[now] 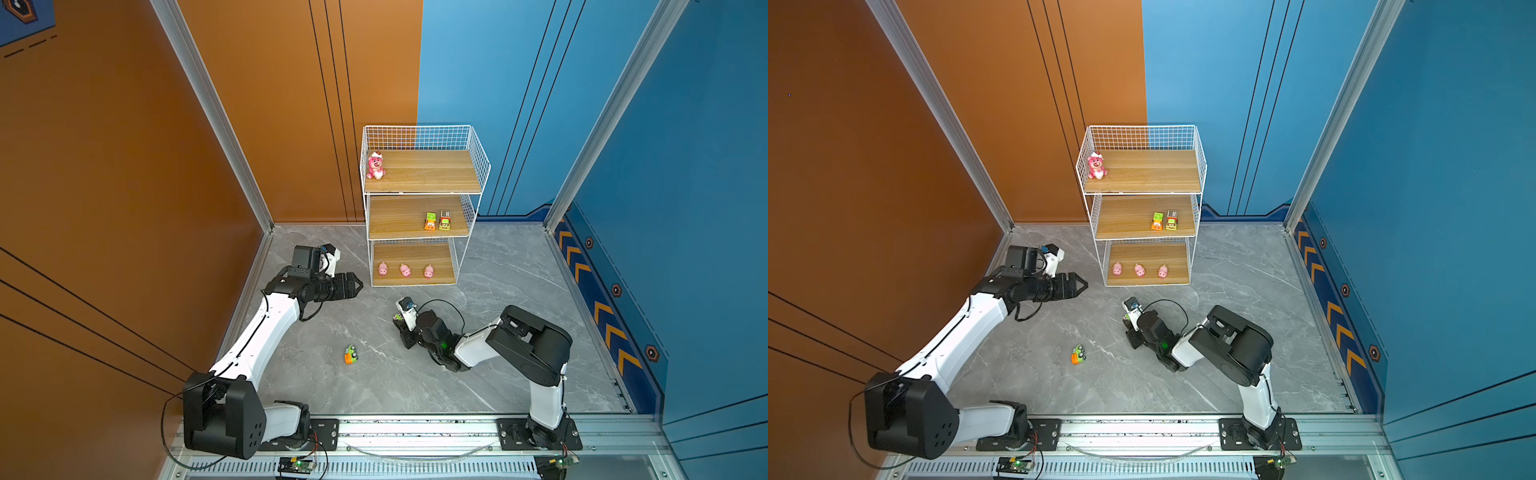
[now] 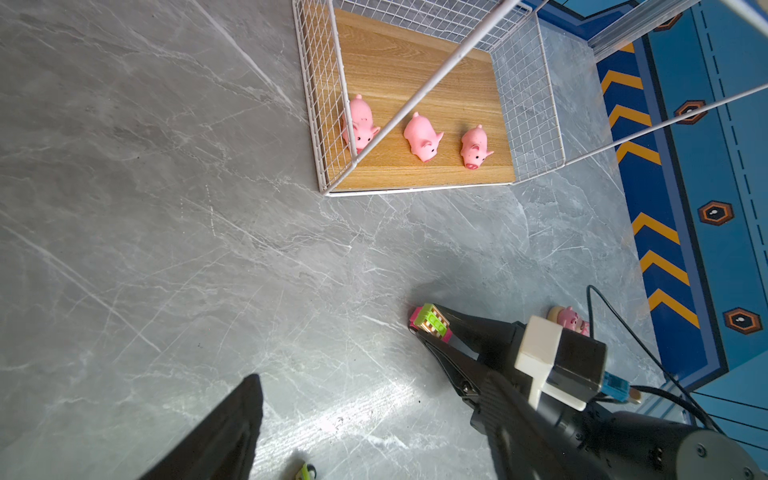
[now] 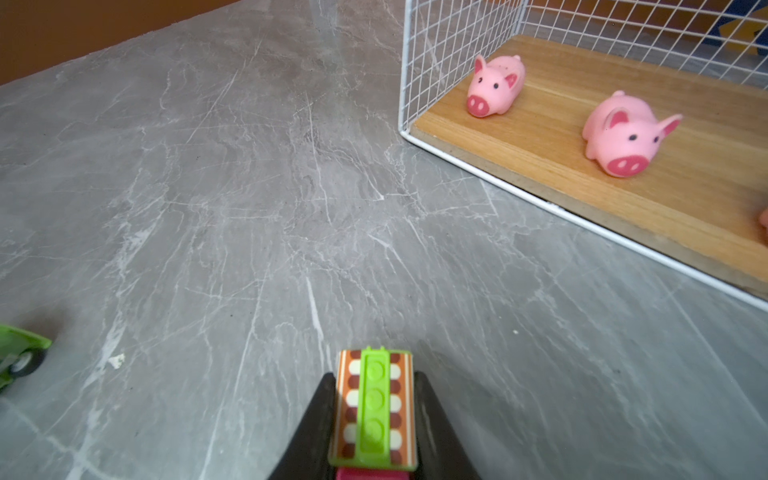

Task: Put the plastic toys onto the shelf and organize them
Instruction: 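Carry the pink car up to the middle shelf tier with the right gripper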

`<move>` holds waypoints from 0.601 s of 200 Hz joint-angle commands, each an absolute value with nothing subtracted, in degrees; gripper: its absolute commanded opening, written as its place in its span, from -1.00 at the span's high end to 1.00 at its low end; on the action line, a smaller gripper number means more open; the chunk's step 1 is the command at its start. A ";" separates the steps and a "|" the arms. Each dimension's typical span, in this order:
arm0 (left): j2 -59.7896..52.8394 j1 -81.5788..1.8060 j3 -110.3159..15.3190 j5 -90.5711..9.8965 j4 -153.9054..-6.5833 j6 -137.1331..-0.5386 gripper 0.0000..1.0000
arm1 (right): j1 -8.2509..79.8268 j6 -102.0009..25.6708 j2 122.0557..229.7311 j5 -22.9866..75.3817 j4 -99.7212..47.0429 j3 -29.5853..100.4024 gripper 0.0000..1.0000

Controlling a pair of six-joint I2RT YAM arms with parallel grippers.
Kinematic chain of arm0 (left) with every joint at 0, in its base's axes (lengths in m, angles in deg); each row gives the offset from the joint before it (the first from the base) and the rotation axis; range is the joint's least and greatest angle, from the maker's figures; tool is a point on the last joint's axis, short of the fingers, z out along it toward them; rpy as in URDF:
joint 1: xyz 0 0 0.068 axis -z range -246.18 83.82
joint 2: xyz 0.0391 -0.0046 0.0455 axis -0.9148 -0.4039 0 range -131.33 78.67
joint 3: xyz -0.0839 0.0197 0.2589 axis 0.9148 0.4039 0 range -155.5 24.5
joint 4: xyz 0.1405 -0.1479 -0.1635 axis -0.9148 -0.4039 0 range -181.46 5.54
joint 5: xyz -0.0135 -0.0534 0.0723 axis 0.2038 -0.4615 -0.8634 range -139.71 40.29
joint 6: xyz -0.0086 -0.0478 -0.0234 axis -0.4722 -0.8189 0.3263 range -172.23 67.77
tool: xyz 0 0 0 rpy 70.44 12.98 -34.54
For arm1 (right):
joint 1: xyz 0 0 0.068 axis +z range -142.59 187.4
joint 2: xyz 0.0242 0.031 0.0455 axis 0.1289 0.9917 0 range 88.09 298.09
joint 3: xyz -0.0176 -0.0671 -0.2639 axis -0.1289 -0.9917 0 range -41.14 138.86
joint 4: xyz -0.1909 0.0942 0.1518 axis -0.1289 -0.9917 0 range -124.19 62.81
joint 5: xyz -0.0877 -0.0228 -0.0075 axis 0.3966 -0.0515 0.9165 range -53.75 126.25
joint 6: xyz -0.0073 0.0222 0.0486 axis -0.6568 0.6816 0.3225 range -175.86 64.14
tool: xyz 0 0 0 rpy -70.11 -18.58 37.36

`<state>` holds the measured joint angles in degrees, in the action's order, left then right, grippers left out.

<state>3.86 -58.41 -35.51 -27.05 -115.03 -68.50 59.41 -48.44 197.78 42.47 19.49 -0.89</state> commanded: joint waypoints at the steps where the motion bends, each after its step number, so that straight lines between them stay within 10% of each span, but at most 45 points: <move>1: 3.92 -58.86 -34.91 -25.74 -114.24 -69.43 -0.67 | 60.04 -48.87 191.04 44.58 12.49 1.27 0.61; 120: 9.47 -58.44 -32.43 -26.54 -113.29 -71.03 -0.66 | 57.88 -45.90 181.68 62.83 -16.27 25.62 0.61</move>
